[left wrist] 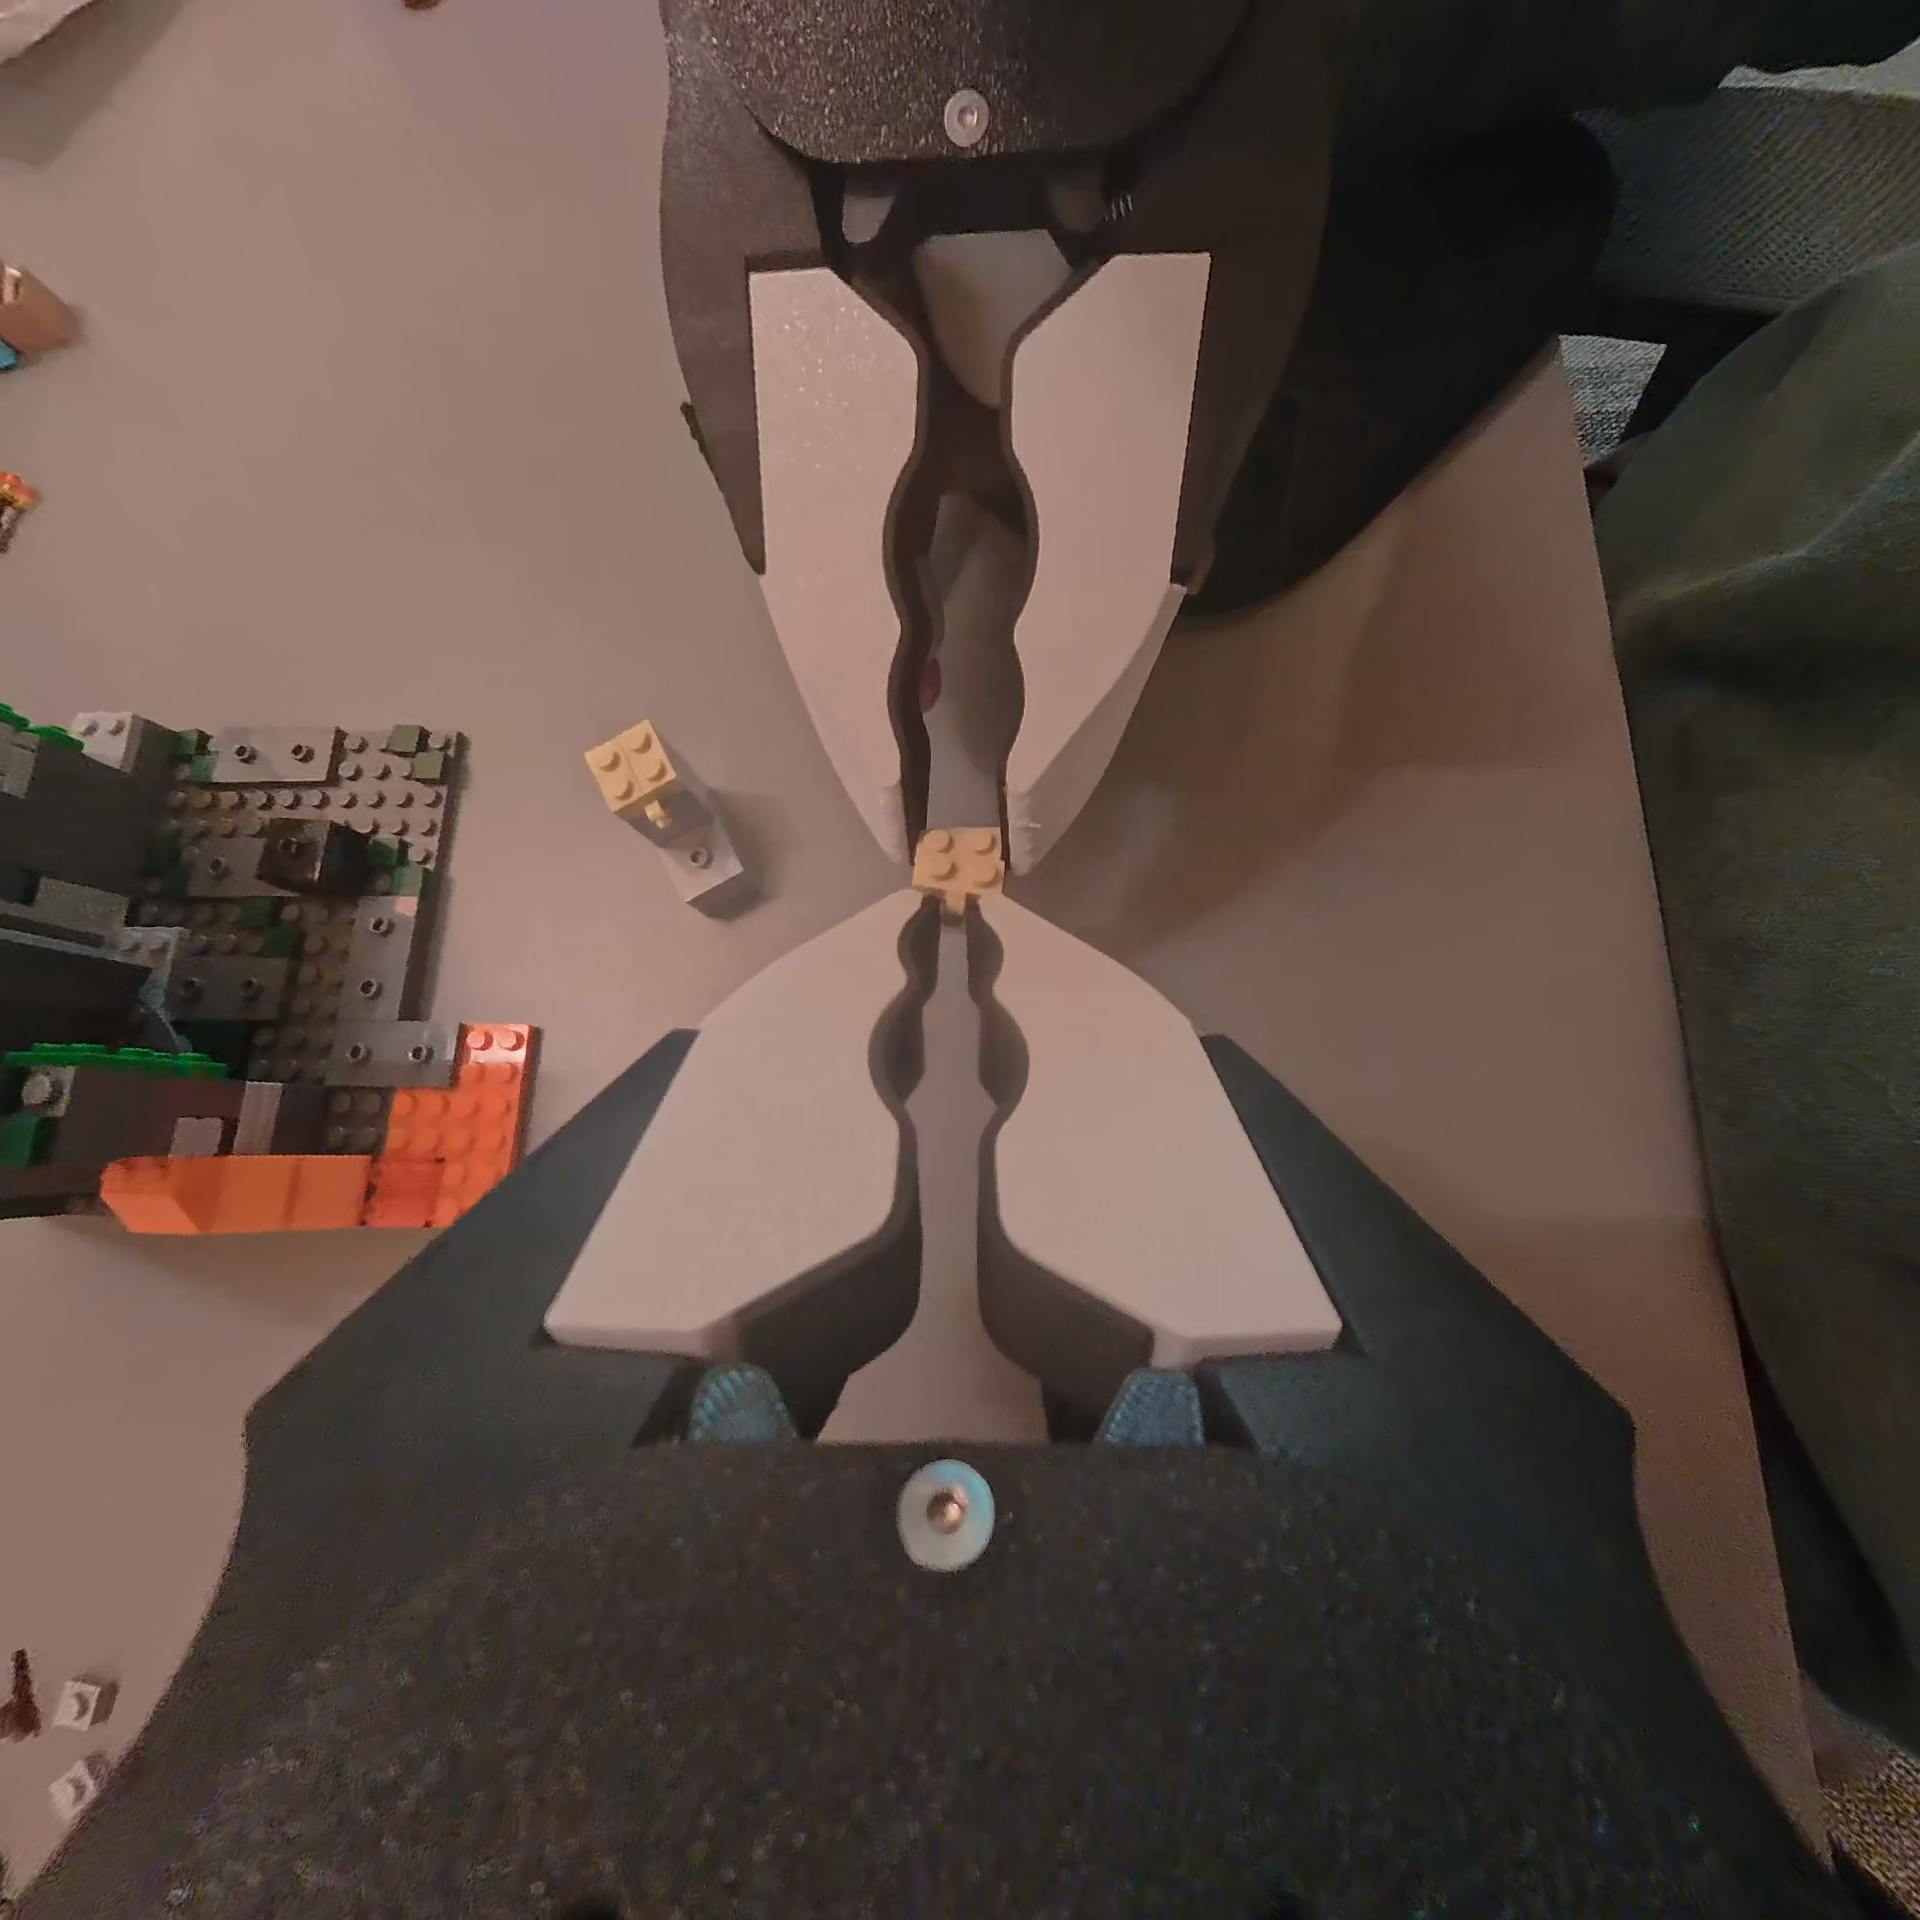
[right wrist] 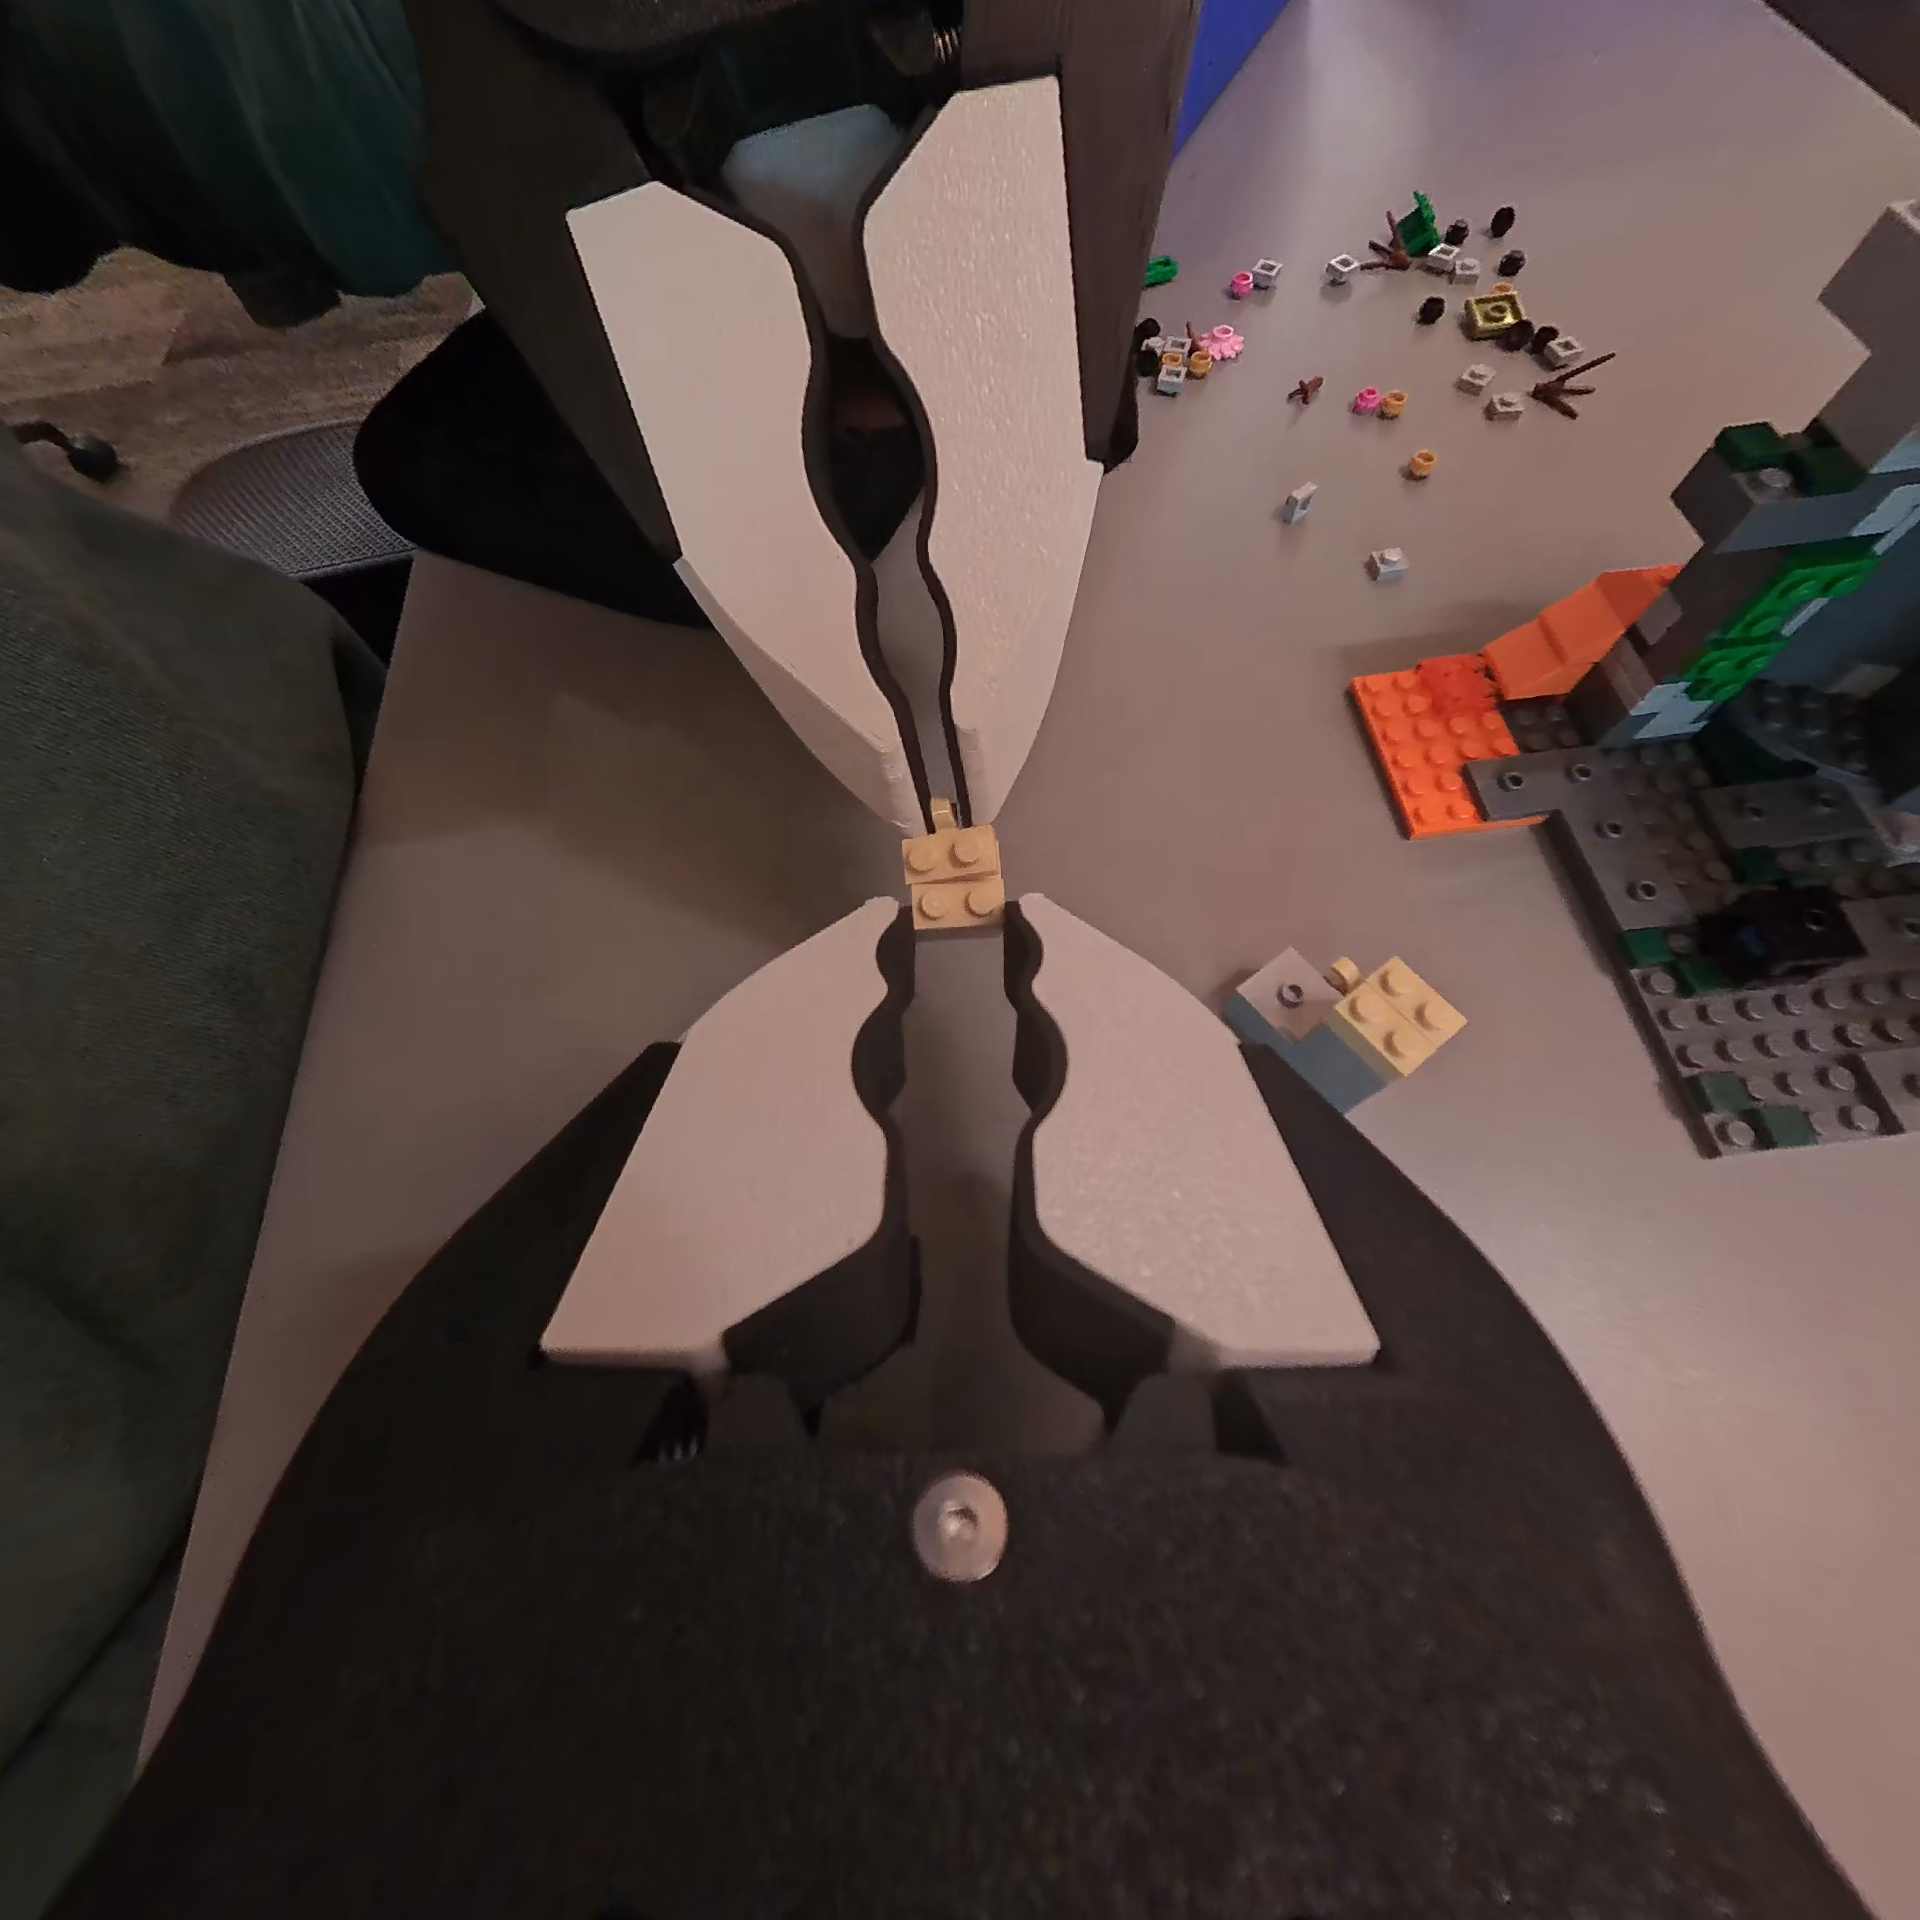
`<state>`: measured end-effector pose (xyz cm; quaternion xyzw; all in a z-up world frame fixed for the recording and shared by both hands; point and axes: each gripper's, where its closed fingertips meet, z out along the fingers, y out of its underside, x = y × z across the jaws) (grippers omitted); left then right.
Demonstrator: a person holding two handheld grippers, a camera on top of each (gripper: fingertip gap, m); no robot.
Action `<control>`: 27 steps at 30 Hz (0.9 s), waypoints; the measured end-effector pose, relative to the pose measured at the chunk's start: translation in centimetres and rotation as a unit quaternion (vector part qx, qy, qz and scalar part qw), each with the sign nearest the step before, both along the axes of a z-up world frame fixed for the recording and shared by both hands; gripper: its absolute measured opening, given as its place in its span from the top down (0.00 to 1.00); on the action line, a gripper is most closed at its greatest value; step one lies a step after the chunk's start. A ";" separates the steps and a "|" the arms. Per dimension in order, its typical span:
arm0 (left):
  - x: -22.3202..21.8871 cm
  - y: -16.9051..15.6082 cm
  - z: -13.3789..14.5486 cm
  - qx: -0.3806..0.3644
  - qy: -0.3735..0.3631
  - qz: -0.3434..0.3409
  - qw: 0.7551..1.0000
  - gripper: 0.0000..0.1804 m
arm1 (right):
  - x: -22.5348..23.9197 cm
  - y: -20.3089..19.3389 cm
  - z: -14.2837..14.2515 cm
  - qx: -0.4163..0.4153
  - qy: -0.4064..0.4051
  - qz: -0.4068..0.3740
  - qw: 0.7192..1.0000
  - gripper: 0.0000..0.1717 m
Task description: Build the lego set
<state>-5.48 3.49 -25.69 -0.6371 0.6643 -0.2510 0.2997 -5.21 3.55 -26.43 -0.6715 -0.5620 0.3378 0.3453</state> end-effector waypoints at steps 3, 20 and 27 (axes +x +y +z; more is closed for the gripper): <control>0.0 0.0 0.1 0.001 0.002 0.001 1.000 0.97 | 0.0 0.0 0.0 -0.001 0.001 0.001 1.000 0.91; 0.5 -1.6 3.7 0.101 -0.094 -0.059 0.989 0.83 | 0.9 -1.3 2.3 -0.060 0.019 0.058 0.996 0.91; 1.7 -2.9 5.6 0.184 -0.146 -0.095 0.967 0.79 | 1.8 -2.4 4.7 -0.138 0.009 0.129 0.982 0.91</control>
